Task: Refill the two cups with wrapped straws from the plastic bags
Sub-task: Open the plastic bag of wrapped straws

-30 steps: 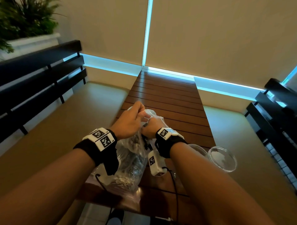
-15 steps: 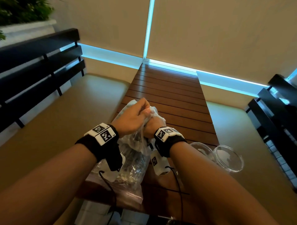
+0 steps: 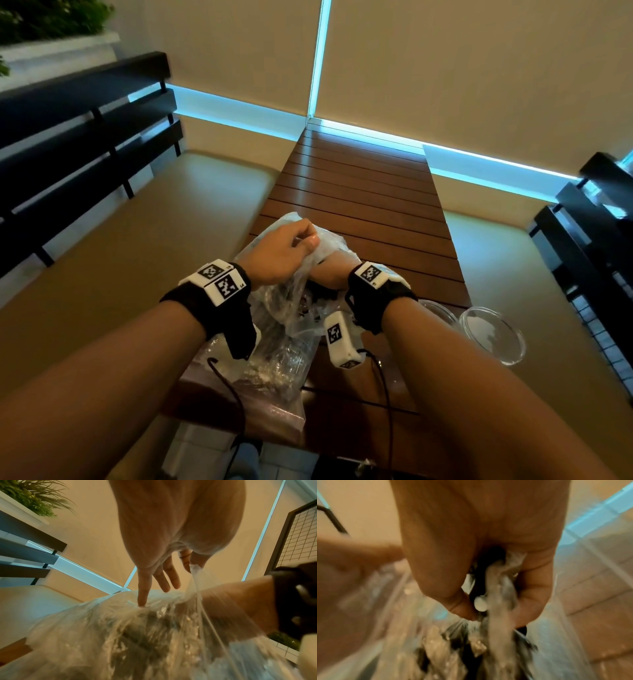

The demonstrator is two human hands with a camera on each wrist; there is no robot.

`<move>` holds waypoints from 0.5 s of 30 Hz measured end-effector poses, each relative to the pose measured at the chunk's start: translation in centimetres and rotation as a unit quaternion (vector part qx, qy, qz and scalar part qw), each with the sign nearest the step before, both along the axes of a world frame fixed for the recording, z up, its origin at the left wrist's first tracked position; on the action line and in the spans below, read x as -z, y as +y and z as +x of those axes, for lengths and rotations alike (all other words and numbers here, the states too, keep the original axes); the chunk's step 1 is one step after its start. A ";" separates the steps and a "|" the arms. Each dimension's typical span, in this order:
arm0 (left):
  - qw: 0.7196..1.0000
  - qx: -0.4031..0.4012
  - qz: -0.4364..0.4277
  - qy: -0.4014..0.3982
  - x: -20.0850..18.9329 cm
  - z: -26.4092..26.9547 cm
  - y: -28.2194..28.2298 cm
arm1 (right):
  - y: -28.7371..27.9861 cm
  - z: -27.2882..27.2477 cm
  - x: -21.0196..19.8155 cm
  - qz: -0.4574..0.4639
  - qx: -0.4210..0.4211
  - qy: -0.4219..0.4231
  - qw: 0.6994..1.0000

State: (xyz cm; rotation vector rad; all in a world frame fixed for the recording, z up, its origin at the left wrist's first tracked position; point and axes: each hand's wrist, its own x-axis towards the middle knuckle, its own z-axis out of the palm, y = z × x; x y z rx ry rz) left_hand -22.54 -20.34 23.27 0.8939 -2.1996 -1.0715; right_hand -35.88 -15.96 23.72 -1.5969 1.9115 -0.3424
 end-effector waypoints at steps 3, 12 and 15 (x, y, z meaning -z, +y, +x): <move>0.999 -0.026 -0.038 -0.030 -0.5 -0.6 1.1 | 0.8 -0.6 -0.4 0.005 0.026 -0.042 0.999; 0.963 0.076 -0.081 -0.245 1.5 -0.2 2.6 | 3.1 -2.3 -0.1 0.136 0.169 -0.253 0.943; 0.972 0.048 -0.099 -0.206 2.2 -0.6 2.6 | 3.2 -2.3 -0.4 0.177 0.162 -0.290 0.926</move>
